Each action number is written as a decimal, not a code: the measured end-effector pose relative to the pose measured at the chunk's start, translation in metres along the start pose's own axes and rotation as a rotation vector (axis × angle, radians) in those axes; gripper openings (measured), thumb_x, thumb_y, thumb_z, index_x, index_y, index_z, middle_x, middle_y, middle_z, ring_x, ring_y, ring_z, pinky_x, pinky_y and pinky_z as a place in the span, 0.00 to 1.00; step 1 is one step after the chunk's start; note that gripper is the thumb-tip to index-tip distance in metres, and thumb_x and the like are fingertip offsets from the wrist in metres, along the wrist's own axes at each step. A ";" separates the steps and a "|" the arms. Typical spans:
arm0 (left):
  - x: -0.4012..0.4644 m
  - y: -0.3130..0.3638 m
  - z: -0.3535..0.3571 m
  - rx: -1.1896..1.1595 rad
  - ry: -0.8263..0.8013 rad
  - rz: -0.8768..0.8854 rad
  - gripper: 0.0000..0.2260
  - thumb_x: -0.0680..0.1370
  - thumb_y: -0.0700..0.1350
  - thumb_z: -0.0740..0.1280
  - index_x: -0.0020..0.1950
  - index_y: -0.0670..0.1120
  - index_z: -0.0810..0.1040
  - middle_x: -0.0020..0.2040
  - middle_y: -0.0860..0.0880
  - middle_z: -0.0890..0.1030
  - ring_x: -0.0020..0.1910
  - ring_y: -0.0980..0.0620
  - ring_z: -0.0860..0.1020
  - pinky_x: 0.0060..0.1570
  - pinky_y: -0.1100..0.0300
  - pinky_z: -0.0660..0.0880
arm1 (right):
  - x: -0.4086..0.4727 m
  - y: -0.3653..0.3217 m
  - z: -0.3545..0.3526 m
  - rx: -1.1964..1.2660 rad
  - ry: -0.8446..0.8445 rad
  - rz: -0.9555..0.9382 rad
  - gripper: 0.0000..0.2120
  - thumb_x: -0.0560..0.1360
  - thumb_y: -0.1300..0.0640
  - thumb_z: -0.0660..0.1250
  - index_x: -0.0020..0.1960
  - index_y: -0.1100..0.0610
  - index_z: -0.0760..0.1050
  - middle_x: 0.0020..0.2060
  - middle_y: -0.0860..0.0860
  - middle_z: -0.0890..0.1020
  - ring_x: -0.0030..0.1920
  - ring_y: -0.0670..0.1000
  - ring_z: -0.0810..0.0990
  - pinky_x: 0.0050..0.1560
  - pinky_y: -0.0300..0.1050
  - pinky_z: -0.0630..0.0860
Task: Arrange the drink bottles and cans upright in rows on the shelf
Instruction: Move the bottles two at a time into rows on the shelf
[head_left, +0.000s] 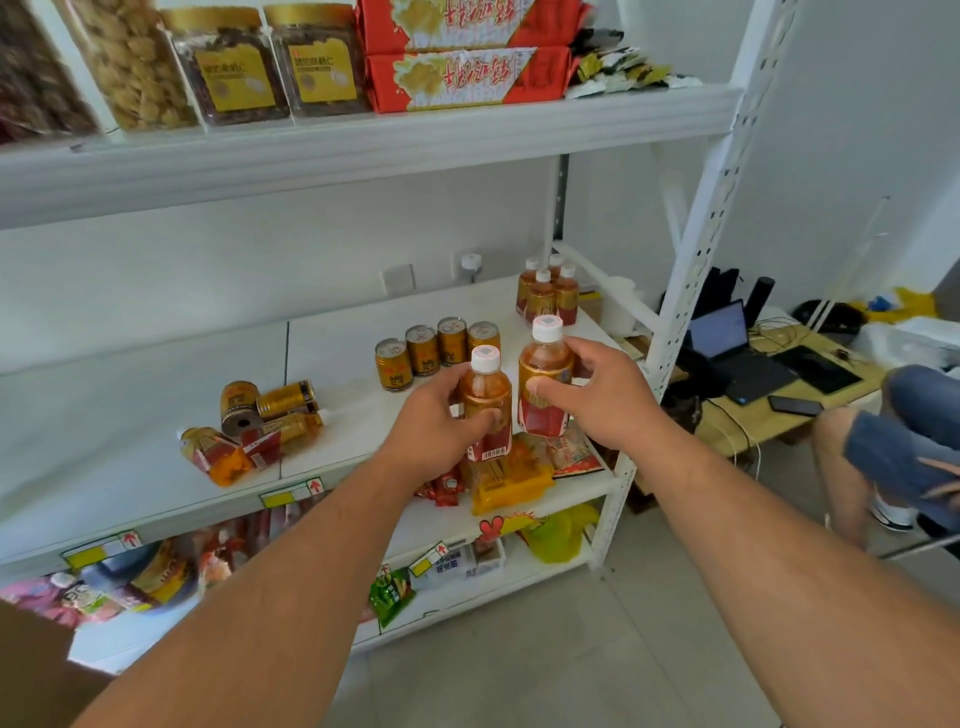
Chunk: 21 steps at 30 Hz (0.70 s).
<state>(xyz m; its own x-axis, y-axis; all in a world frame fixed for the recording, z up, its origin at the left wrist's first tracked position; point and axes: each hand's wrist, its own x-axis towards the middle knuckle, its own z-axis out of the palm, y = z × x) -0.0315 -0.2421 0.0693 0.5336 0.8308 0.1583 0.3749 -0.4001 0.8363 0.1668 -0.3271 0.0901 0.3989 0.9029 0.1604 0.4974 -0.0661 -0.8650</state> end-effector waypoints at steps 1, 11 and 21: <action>0.002 0.004 0.006 0.009 -0.002 -0.002 0.23 0.73 0.46 0.74 0.68 0.51 0.74 0.57 0.57 0.80 0.56 0.60 0.77 0.58 0.62 0.72 | -0.001 0.003 -0.007 0.004 -0.001 -0.001 0.25 0.73 0.49 0.77 0.68 0.46 0.77 0.58 0.41 0.82 0.57 0.43 0.78 0.54 0.38 0.73; 0.024 0.046 0.078 0.027 0.019 -0.024 0.26 0.73 0.47 0.74 0.70 0.51 0.72 0.59 0.56 0.81 0.59 0.58 0.78 0.61 0.58 0.74 | 0.017 0.045 -0.083 0.028 -0.034 0.011 0.25 0.74 0.49 0.76 0.69 0.45 0.76 0.59 0.41 0.82 0.60 0.44 0.78 0.61 0.46 0.74; 0.069 0.063 0.124 0.014 0.026 -0.073 0.22 0.74 0.44 0.74 0.67 0.53 0.74 0.56 0.58 0.80 0.56 0.60 0.77 0.47 0.75 0.69 | 0.064 0.086 -0.119 0.035 -0.074 0.027 0.25 0.73 0.48 0.76 0.68 0.44 0.76 0.59 0.41 0.82 0.60 0.43 0.78 0.54 0.40 0.72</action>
<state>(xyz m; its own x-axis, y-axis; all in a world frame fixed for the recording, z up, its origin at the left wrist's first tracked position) 0.1230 -0.2583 0.0679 0.4851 0.8674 0.1110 0.4223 -0.3435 0.8388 0.3270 -0.3255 0.0821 0.3531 0.9300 0.1019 0.4595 -0.0775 -0.8848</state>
